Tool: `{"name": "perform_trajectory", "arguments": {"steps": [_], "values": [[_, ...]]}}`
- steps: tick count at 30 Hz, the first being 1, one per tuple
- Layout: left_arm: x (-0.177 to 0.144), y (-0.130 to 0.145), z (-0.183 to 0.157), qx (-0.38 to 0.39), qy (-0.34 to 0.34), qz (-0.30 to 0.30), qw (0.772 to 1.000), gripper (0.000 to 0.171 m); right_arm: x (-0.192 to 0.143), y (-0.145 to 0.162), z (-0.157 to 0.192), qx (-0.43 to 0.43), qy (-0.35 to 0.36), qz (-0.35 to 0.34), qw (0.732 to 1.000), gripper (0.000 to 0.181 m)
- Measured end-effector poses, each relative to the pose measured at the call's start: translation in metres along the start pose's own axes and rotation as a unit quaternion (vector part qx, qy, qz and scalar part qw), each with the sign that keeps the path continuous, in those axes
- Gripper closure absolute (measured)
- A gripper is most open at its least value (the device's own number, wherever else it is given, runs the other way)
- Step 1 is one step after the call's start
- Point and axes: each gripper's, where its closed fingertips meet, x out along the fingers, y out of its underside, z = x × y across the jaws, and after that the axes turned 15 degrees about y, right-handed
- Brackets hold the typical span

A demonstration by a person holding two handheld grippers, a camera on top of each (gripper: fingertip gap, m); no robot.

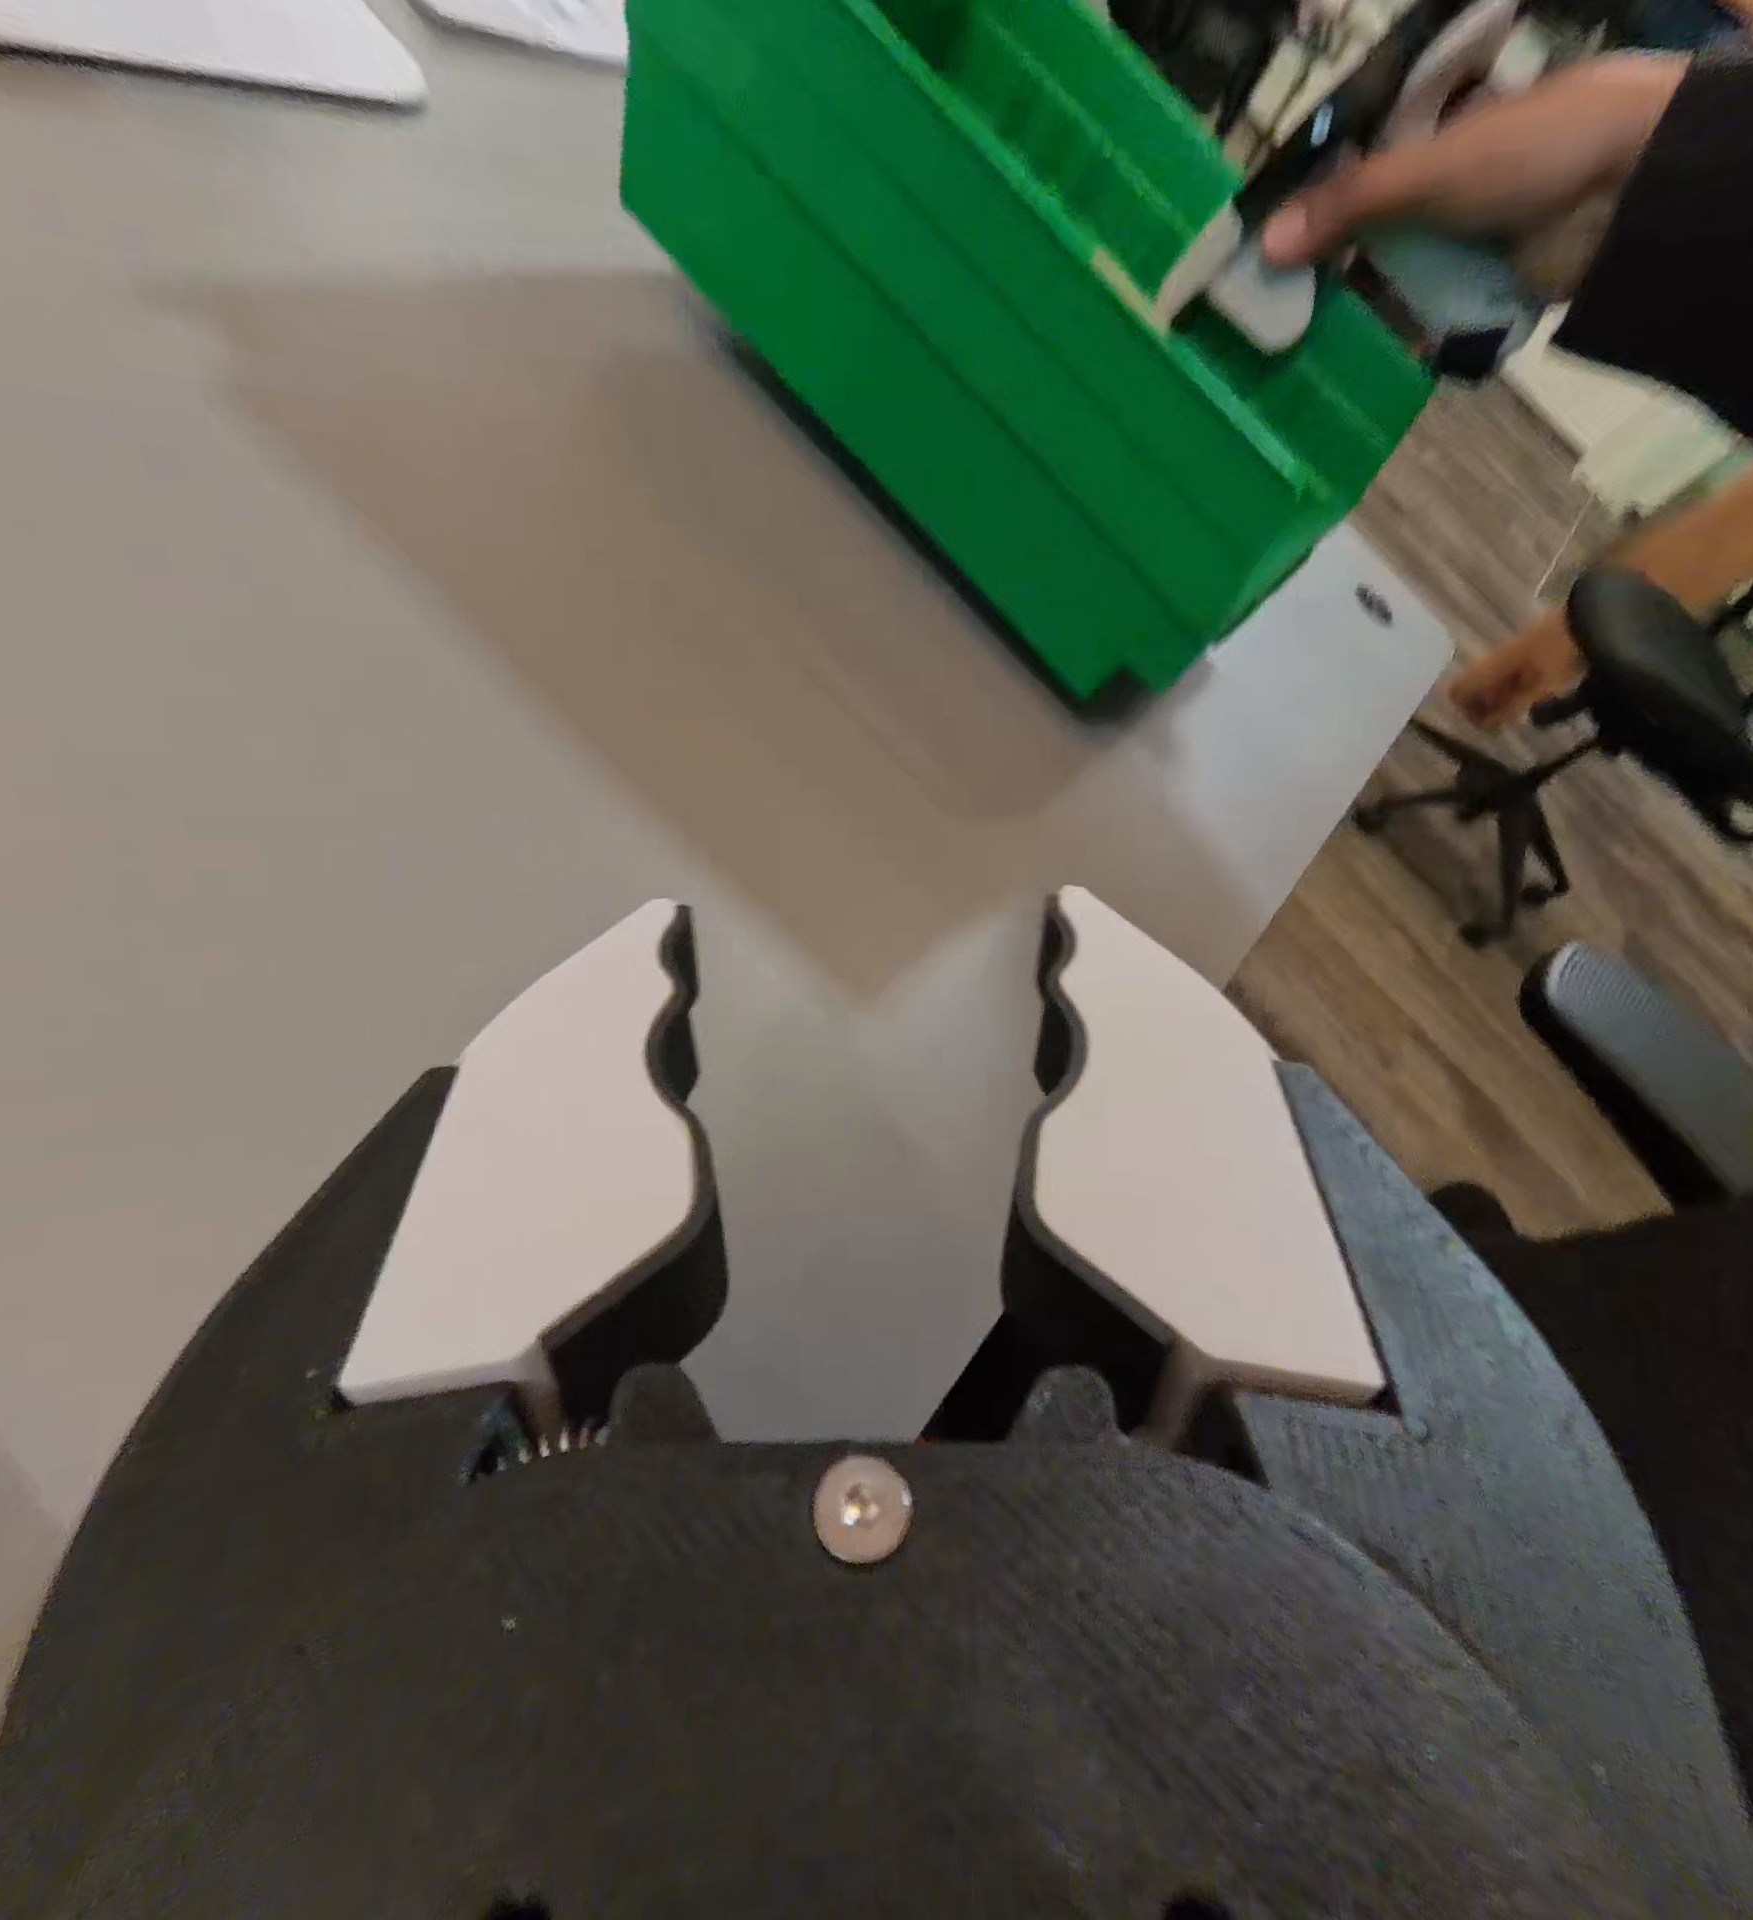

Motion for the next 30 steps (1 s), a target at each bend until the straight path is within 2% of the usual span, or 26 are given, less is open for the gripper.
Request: {"name": "perform_trajectory", "arguments": {"steps": [4, 10, 16, 24, 28, 30], "values": [[-0.02, -0.018, 0.008, -0.042, -0.008, -0.069, 0.997, 0.112, 0.005, 0.0, 0.042, -0.015, 0.005, 0.01, 1.0, 0.177], [-0.062, -0.051, 0.021, -0.032, -0.032, -0.149, 0.988, 0.111, 0.014, 0.001, 0.116, -0.024, -0.017, 0.022, 0.999, 0.177], [-0.094, -0.065, 0.034, -0.02, -0.066, -0.192, 0.979, 0.117, 0.012, -0.004, 0.198, 0.031, -0.054, -0.014, 0.998, 0.17], [-0.156, -0.089, 0.054, 0.052, -0.18, -0.241, 0.952, 0.117, 0.012, 0.016, 0.299, 0.007, -0.078, -0.023, 0.997, 0.168], [-0.19, -0.095, 0.065, 0.081, -0.235, -0.232, 0.941, 0.113, 0.008, 0.022, 0.338, 0.003, -0.108, -0.028, 0.994, 0.164], [-0.207, -0.095, 0.073, 0.071, -0.249, -0.228, 0.939, 0.107, 0.006, 0.025, 0.352, -0.009, -0.122, -0.034, 0.992, 0.163]]}}
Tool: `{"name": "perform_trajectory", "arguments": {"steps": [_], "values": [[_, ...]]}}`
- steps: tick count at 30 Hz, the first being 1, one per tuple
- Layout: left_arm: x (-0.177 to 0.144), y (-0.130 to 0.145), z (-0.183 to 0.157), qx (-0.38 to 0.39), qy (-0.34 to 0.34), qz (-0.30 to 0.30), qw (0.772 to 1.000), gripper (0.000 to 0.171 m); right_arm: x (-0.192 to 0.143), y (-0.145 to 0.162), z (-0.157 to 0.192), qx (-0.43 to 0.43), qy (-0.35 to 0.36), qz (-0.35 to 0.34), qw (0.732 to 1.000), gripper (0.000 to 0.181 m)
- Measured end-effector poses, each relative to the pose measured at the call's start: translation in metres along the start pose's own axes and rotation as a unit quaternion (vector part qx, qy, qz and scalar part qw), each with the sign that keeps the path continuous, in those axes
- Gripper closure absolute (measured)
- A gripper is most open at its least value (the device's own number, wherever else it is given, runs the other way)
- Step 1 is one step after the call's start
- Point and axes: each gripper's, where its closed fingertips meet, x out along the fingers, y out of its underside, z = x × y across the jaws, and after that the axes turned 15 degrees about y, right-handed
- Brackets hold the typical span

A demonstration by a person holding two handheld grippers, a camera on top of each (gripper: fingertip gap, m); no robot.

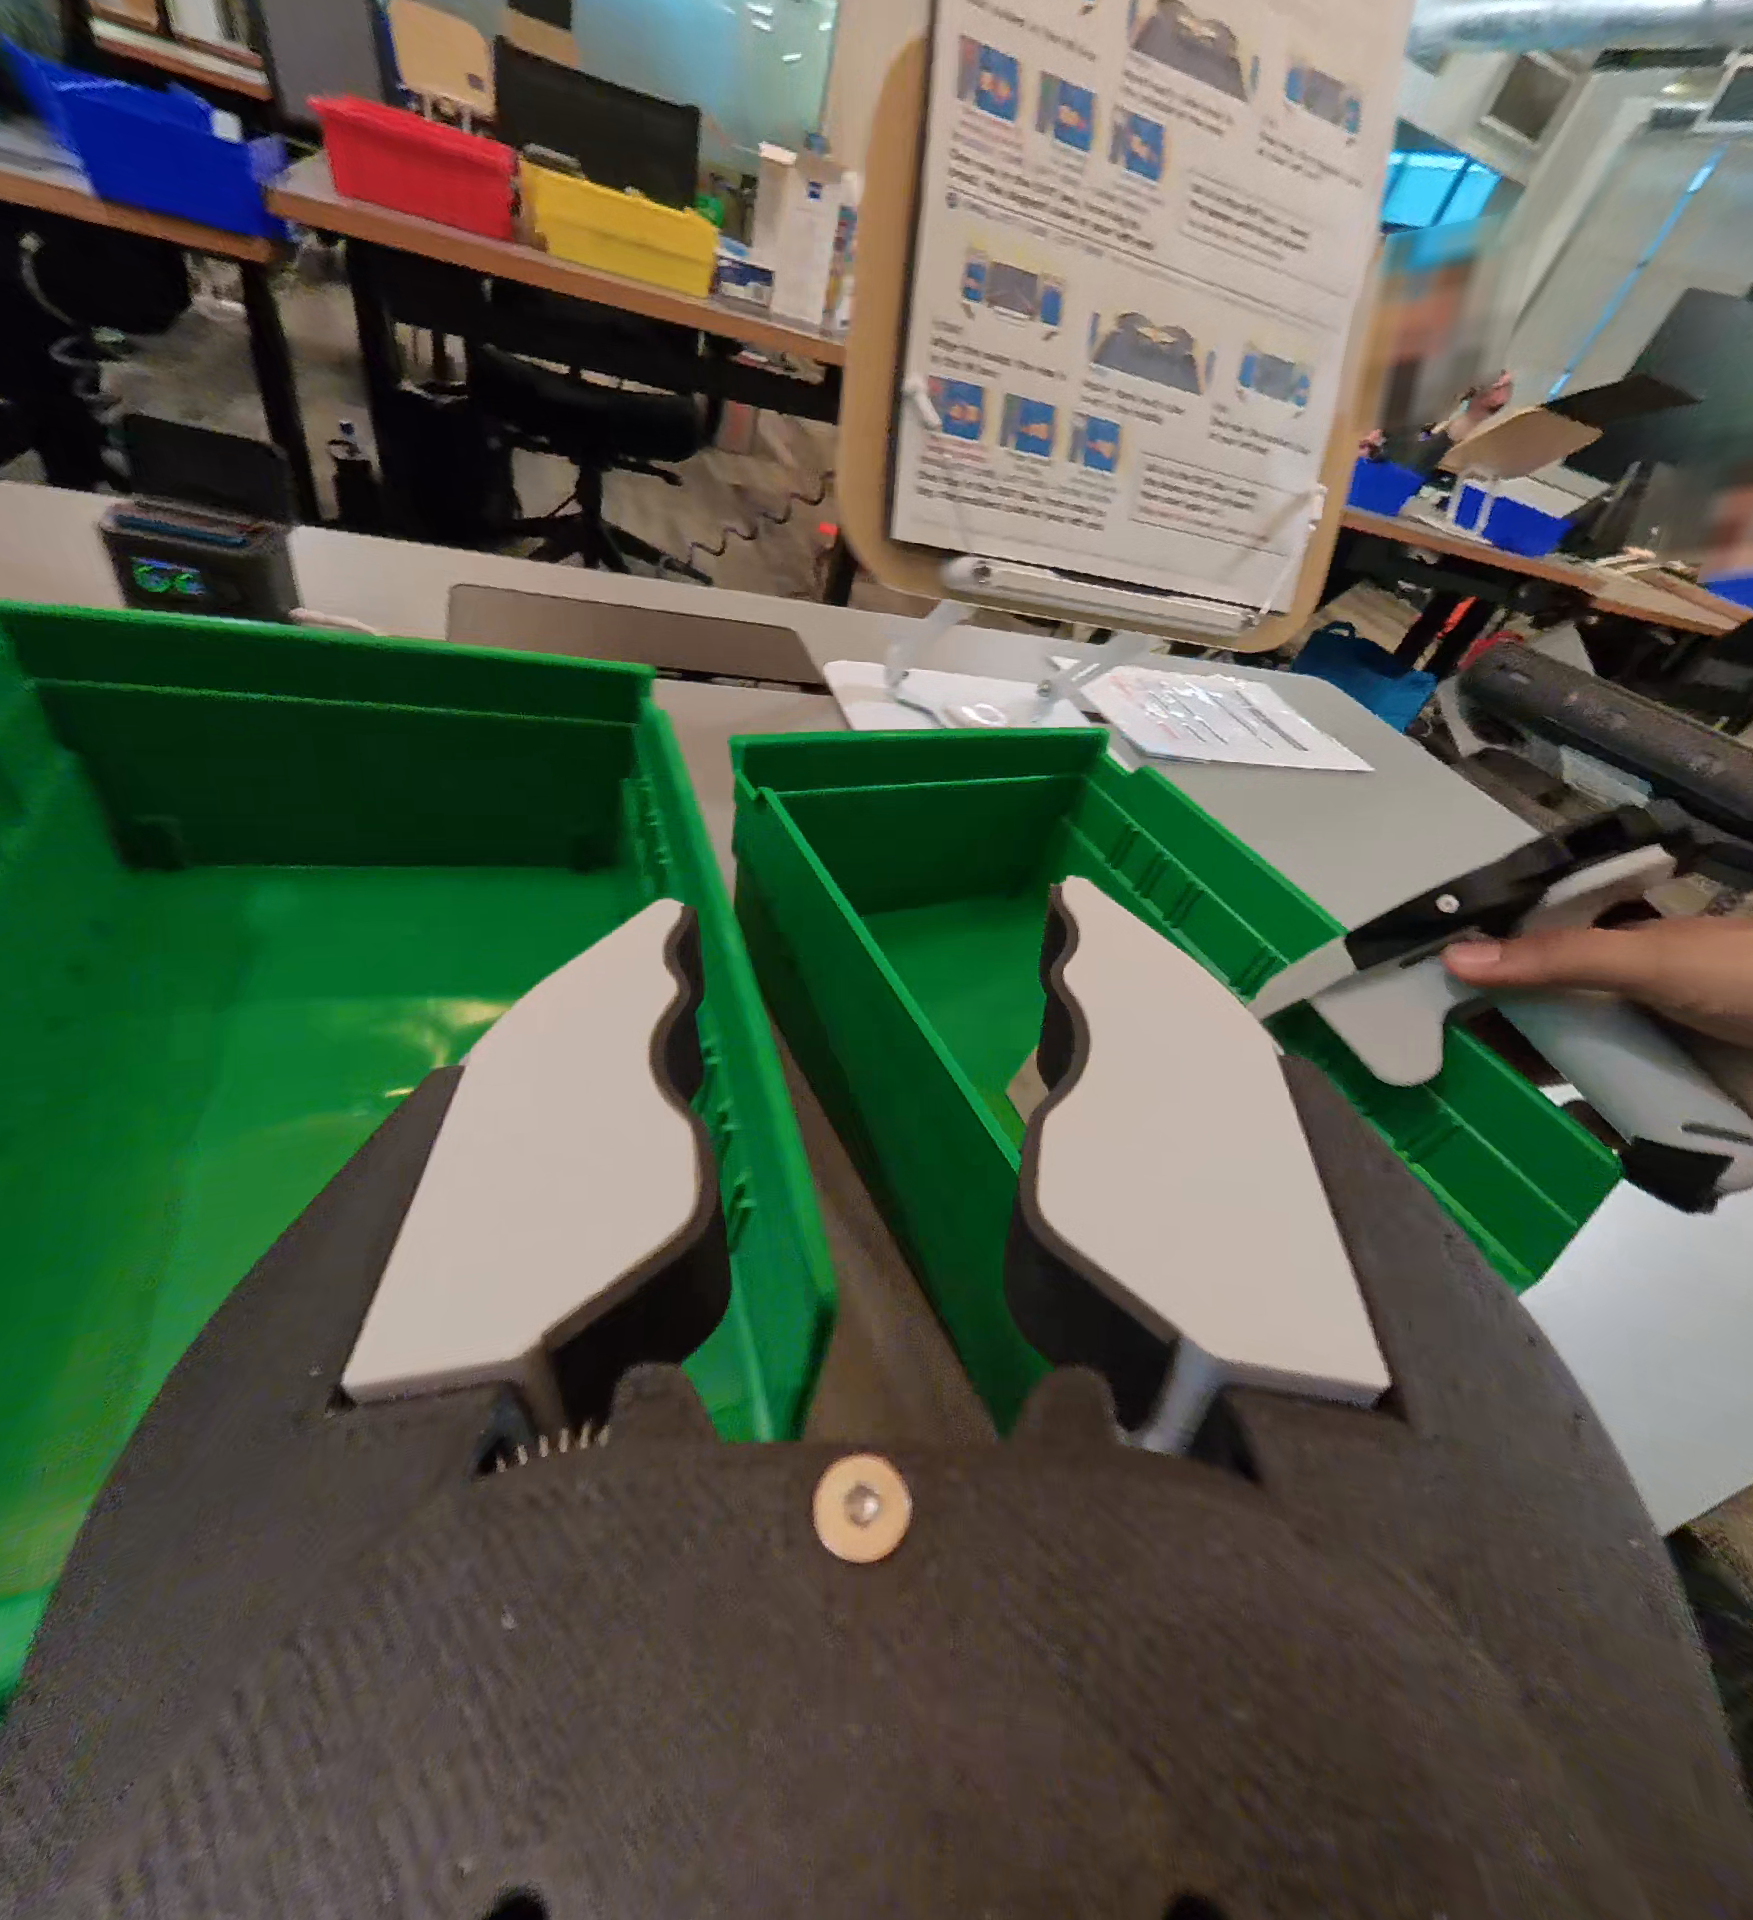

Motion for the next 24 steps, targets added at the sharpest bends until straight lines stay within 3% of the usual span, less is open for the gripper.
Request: {"name": "perform_trajectory", "arguments": {"steps": [4, 8, 11, 15, 18, 24], "values": [[-0.029, -0.012, 0.043, -0.003, -0.067, -0.013, 0.998, 0.105, 0.0, 0.0, 0.016, -0.036, -0.016, -0.014, 0.999, 0.159], [-0.072, -0.013, 0.101, 0.054, -0.184, 0.052, 0.98, 0.101, -0.011, -0.015, 0.016, -0.077, -0.035, -0.067, 0.994, 0.154], [-0.098, -0.009, 0.143, 0.052, -0.231, 0.104, 0.966, 0.096, -0.023, -0.017, 0.016, -0.073, -0.072, -0.071, 0.992, 0.143], [-0.099, 0.008, 0.194, -0.007, -0.216, 0.186, 0.958, 0.096, -0.046, -0.016, 0.018, -0.058, -0.135, -0.099, 0.984, 0.136], [-0.079, 0.024, 0.218, -0.082, -0.158, 0.259, 0.95, 0.098, -0.055, -0.005, 0.014, -0.071, -0.15, -0.111, 0.98, 0.135], [-0.056, 0.06, 0.25, -0.142, -0.128, 0.382, 0.904, 0.115, -0.066, 0.02, 0.008, -0.049, -0.196, -0.137, 0.97, 0.135]]}}
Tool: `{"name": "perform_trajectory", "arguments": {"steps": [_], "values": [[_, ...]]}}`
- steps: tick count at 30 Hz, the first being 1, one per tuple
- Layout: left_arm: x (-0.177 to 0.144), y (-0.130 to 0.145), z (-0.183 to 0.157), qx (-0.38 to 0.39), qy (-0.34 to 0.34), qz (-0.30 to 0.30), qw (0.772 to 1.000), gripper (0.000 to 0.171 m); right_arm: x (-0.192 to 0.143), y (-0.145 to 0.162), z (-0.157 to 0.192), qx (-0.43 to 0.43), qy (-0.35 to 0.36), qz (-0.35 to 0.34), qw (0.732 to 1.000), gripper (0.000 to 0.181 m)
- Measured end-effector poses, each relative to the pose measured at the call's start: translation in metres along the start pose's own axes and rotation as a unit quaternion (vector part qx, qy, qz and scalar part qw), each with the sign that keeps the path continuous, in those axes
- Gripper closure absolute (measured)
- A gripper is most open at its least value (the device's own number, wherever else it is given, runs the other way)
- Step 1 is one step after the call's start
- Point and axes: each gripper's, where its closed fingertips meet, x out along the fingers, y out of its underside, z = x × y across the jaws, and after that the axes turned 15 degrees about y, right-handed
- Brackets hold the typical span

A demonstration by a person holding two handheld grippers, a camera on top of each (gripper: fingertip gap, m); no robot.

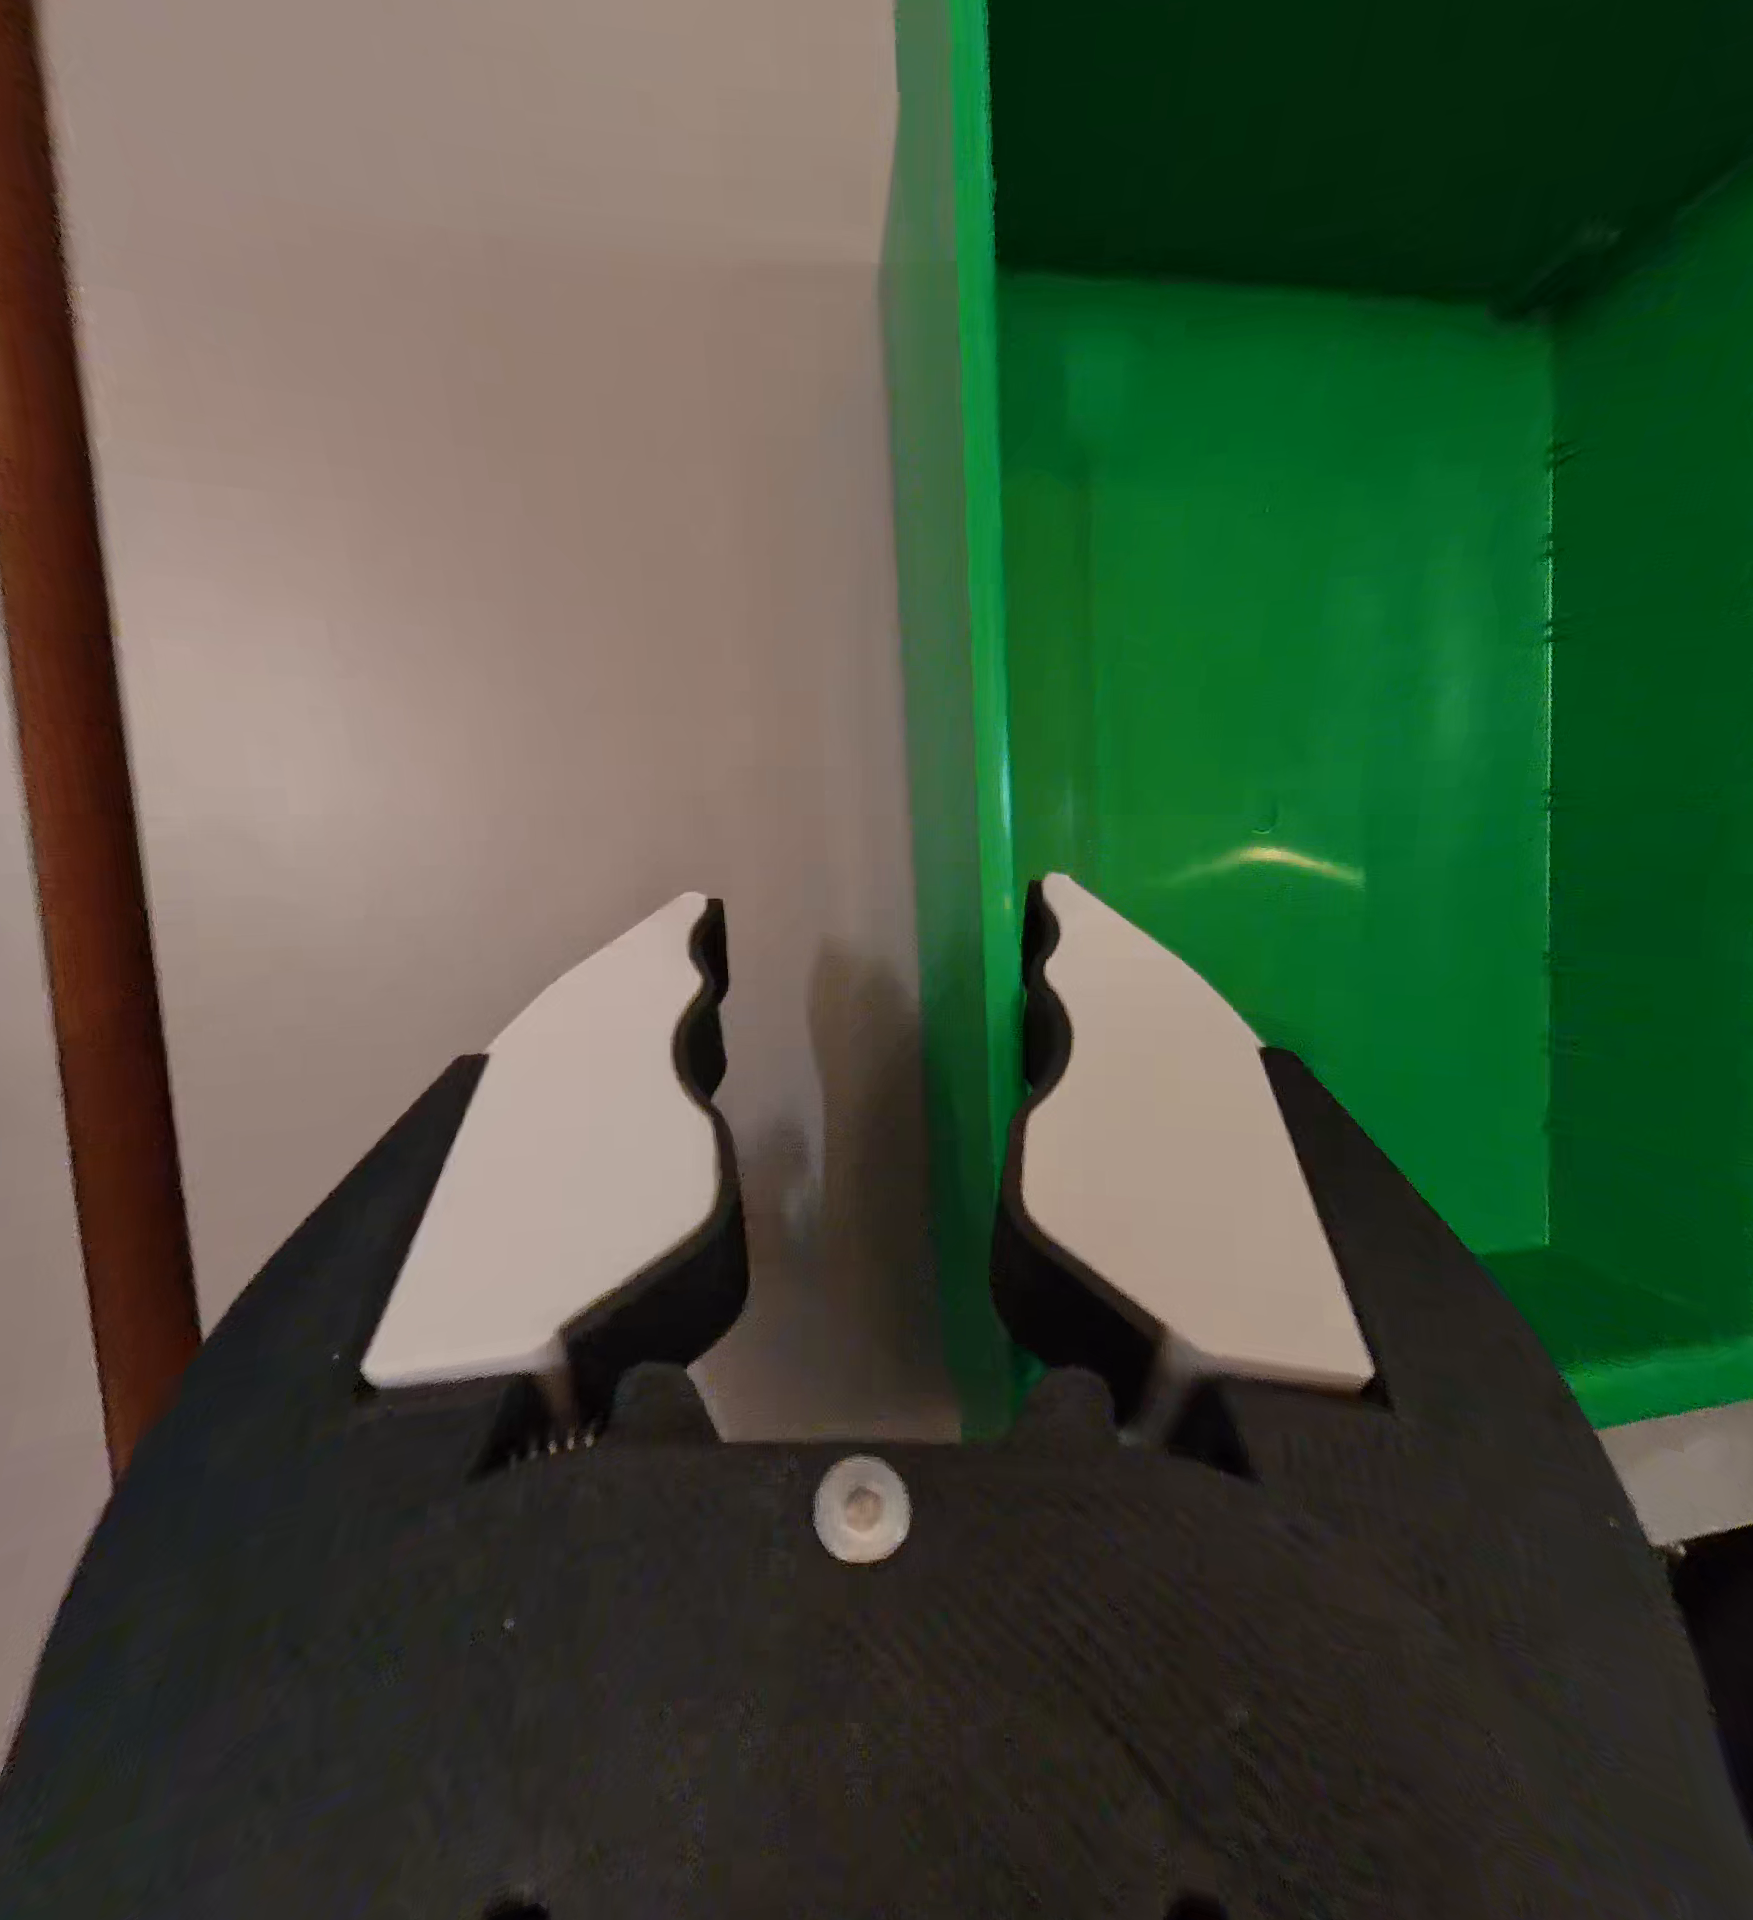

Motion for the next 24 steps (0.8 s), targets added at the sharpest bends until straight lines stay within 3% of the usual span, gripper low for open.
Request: {"name": "perform_trajectory", "arguments": {"steps": [2, 4, 6, 11, 16, 19, 24], "values": [[0.011, 0.001, -0.005, 0.006, 0.013, 0.025, 1.0, 0.128, -0.003, 0.008, -0.002, 0.013, -0.011, -0.006, 1.0, 0.134], [0.021, 0.009, -0.015, 0.024, 0.037, 0.063, 0.997, 0.155, -0.005, 0.015, -0.007, 0.02, -0.01, -0.012, 1.0, 0.134], [0.021, 0.011, -0.007, 0.07, -0.008, 0.086, 0.994, 0.162, -0.006, 0.02, -0.012, 0.019, -0.007, -0.018, 1.0, 0.137], [0.019, 0.01, -0.007, 0.053, -0.014, 0.086, 0.995, 0.162, -0.004, 0.016, -0.019, 0.028, -0.022, -0.034, 0.999, 0.137], [-0.017, -0.005, 0.004, 0.051, -0.052, 0.037, 0.997, 0.162, -0.008, -0.004, -0.014, 0.046, -0.069, -0.064, 0.995, 0.148], [-0.046, -0.007, 0.001, 0.036, -0.041, 0.036, 0.998, 0.162, 0.002, -0.004, -0.04, 0.012, 0.01, -0.063, 0.998, 0.18], [-0.092, -0.008, -0.016, 0.03, -0.014, 0.023, 0.999, 0.162, 0.025, 0.019, -0.04, -0.017, 0.03, -0.029, 0.999, 0.181]]}}
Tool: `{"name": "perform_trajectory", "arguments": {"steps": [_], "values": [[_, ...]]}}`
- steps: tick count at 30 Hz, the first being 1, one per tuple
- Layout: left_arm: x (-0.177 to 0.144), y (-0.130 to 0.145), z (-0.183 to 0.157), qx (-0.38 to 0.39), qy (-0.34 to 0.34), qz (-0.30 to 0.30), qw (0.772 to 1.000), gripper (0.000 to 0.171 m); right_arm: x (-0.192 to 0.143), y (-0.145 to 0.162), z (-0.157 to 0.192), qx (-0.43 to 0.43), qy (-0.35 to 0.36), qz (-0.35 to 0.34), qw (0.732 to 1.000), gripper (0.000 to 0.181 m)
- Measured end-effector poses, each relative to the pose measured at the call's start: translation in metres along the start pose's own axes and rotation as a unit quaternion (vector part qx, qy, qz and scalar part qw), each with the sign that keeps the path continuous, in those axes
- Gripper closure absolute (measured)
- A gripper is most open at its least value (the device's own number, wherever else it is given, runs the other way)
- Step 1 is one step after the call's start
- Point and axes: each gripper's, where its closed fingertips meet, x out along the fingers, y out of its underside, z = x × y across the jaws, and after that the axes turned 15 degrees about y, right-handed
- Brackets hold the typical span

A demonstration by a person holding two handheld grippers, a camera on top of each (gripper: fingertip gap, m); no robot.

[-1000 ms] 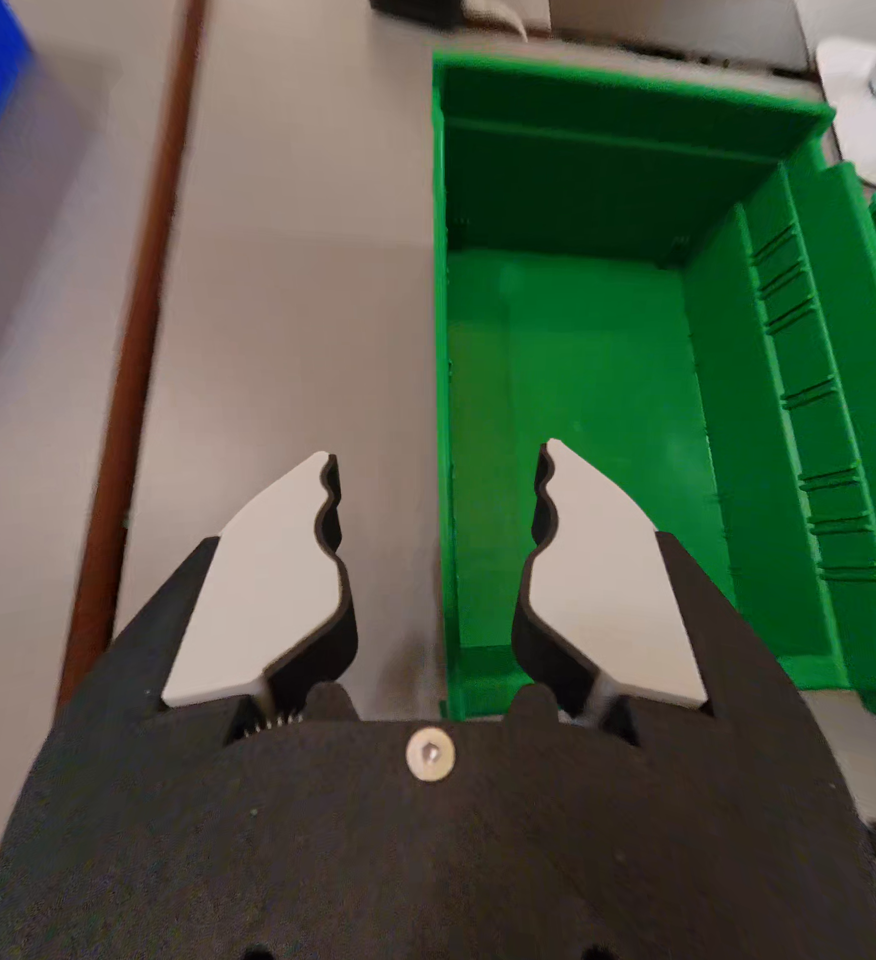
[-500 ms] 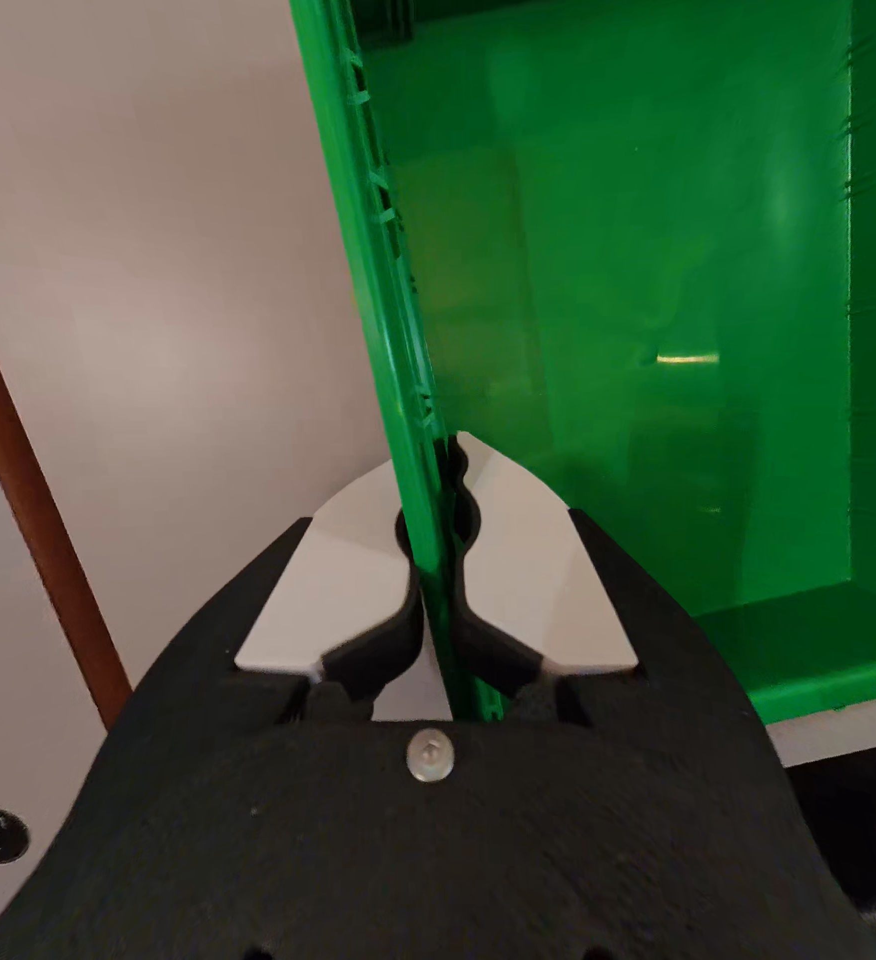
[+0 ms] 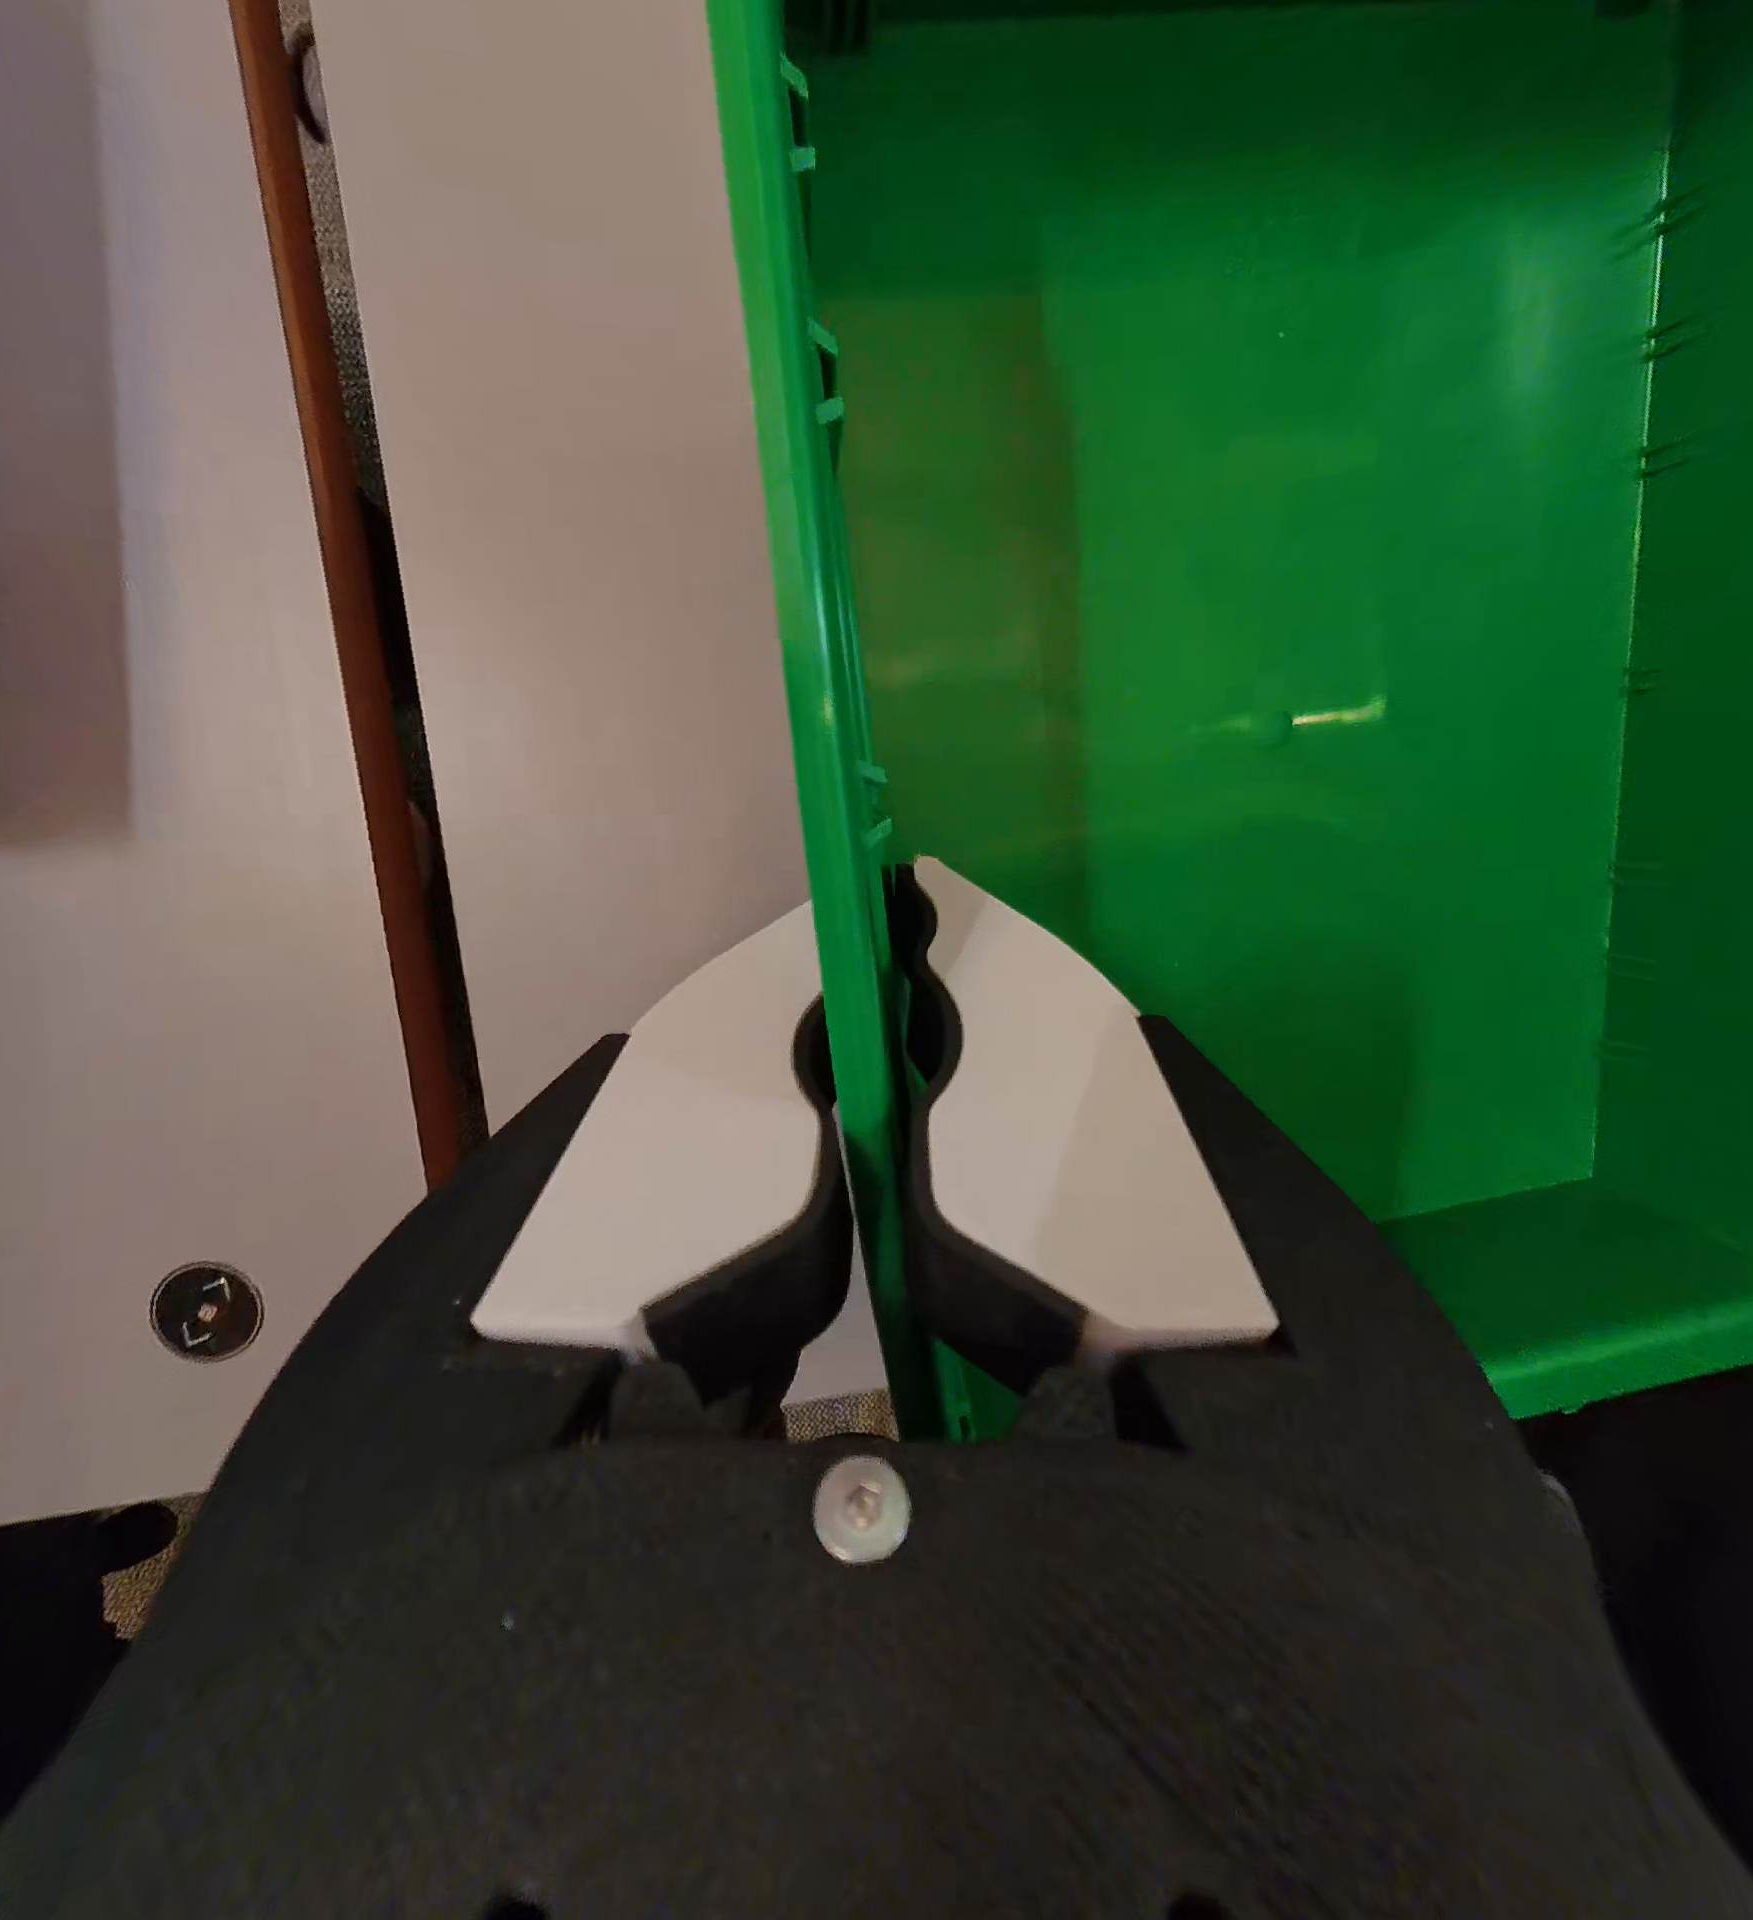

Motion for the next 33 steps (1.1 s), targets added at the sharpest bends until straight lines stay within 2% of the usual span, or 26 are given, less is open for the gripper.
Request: {"name": "perform_trajectory", "arguments": {"steps": [7, 11, 16, 20, 26, 29, 33], "values": [[-0.049, -0.011, -0.041, 0.013, 0.051, -0.023, 0.998, 0.162, 0.047, 0.002, 0.022, -0.079, 0.062, -0.013, 0.995, 0.181], [-0.073, -0.022, -0.056, 0.004, 0.082, -0.041, 0.996, 0.162, 0.073, 0.0, 0.055, -0.083, 0.034, 0.001, 0.996, 0.181], [-0.096, -0.03, -0.057, 0.014, 0.069, -0.058, 0.996, 0.162, 0.108, -0.015, 0.098, -0.09, 0.005, -0.001, 0.996, 0.181], [-0.103, -0.026, -0.056, 0.015, 0.061, -0.066, 0.996, 0.162, 0.137, -0.026, 0.125, -0.1, -0.002, -0.007, 0.995, 0.181], [-0.107, -0.008, -0.052, 0.005, 0.064, -0.072, 0.995, 0.162, 0.176, -0.07, 0.114, -0.07, 0.046, -0.035, 0.996, 0.181], [-0.106, -0.001, -0.049, -0.002, 0.068, -0.073, 0.995, 0.162, 0.194, -0.088, 0.111, -0.044, 0.041, -0.033, 0.998, 0.181], [-0.103, 0.006, -0.048, -0.007, 0.077, -0.074, 0.994, 0.162, 0.212, -0.1, 0.121, -0.061, 0.04, -0.029, 0.997, 0.181]]}}
